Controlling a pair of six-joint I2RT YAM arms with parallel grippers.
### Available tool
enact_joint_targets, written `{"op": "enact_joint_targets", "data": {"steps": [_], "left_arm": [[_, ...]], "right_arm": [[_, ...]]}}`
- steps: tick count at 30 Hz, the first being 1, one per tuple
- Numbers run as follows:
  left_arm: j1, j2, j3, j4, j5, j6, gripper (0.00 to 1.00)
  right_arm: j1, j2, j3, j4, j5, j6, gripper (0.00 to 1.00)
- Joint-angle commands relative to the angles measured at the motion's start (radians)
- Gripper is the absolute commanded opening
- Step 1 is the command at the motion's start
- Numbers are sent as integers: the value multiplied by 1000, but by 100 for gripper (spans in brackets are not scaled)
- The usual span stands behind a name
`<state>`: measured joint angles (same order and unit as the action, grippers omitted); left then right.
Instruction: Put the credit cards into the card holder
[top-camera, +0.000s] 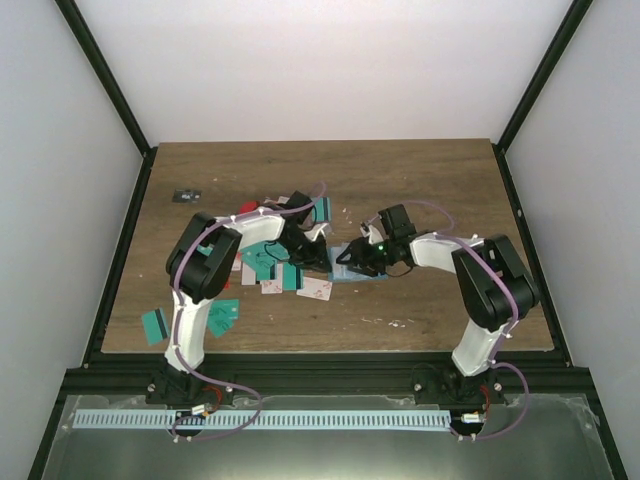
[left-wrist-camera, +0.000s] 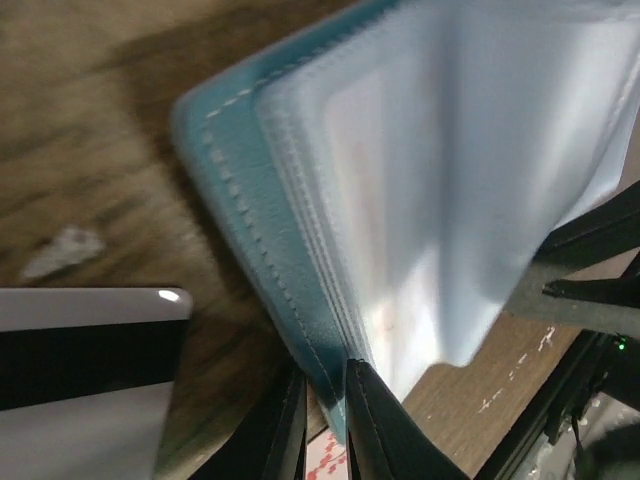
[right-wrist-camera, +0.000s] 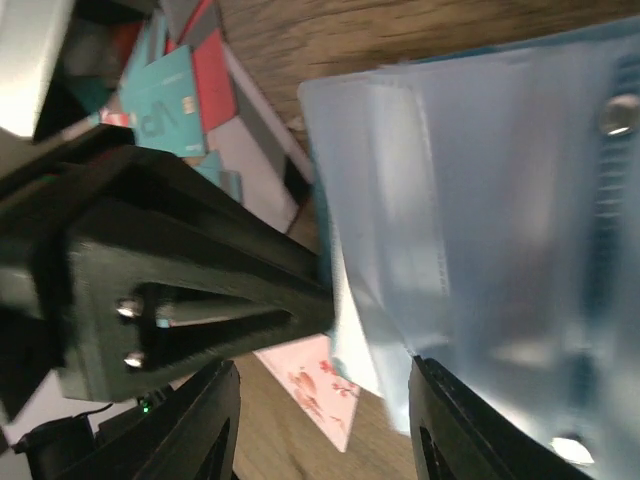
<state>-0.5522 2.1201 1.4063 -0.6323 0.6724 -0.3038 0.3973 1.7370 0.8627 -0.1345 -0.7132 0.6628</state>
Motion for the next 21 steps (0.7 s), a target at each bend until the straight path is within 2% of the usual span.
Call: {"op": "enact_joint_targets", "data": {"steps": [1, 11, 15, 21], "left_arm": [[-30, 34, -5, -11, 25, 0, 14], [-40, 24, -29, 0, 25, -9, 14], [-40, 19, -30, -7, 15, -6, 14], [-40, 19, -29, -12, 0, -4, 14]], "right_arm": [[37, 20, 69, 17, -60, -27, 48], [80, 9, 132, 69, -150, -15, 49], [55, -71, 171, -34, -87, -75, 50], [-92, -189, 127, -189, 77, -130, 50]]}}
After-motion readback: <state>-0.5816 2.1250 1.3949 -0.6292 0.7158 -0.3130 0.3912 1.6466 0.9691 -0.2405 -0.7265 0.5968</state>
